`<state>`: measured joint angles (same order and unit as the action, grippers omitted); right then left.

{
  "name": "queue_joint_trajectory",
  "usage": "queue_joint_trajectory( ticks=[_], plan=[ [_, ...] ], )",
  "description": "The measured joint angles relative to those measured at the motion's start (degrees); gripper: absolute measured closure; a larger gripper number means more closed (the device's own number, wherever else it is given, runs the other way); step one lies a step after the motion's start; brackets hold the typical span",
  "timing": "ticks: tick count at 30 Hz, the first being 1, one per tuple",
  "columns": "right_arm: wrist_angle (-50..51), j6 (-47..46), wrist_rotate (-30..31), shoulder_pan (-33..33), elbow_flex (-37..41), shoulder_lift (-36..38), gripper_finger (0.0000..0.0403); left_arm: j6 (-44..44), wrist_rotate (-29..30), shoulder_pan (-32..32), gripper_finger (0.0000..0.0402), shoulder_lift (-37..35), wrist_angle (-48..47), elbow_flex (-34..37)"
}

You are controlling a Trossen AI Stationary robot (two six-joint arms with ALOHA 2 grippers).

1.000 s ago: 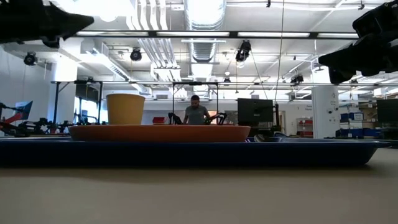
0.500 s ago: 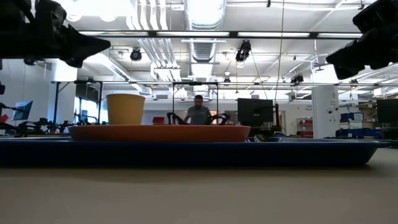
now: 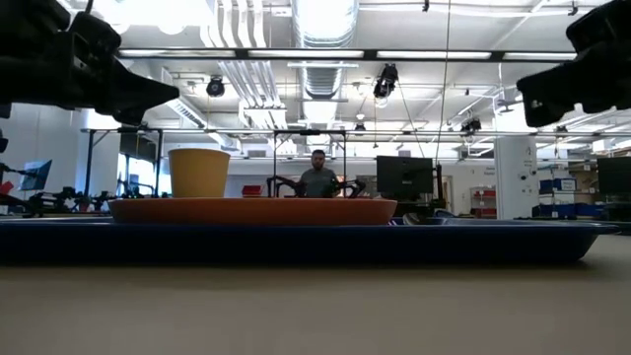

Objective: Pick and place plate/cup/fork/spoon on tray
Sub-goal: Return to Home Position

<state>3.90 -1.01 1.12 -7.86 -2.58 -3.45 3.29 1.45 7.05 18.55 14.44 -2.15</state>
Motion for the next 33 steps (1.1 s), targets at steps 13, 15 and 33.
queue_joint_trajectory(
  ticks=[13,15,33],
  plan=[
    [-5.5,8.3,3.5,1.6,1.9,-2.6,0.0394,0.0,0.2,0.0,0.0402,2.3,-0.1,0.8],
    [-5.5,8.3,3.5,1.7,1.9,-2.6,0.0394,0.0,0.3,0.0,0.0402,2.3,0.0,0.9],
    [-6.8,7.4,3.5,1.7,2.0,-2.6,0.0394,-4.0,0.8,0.0,0.0402,1.2,1.0,1.7]
  ],
)
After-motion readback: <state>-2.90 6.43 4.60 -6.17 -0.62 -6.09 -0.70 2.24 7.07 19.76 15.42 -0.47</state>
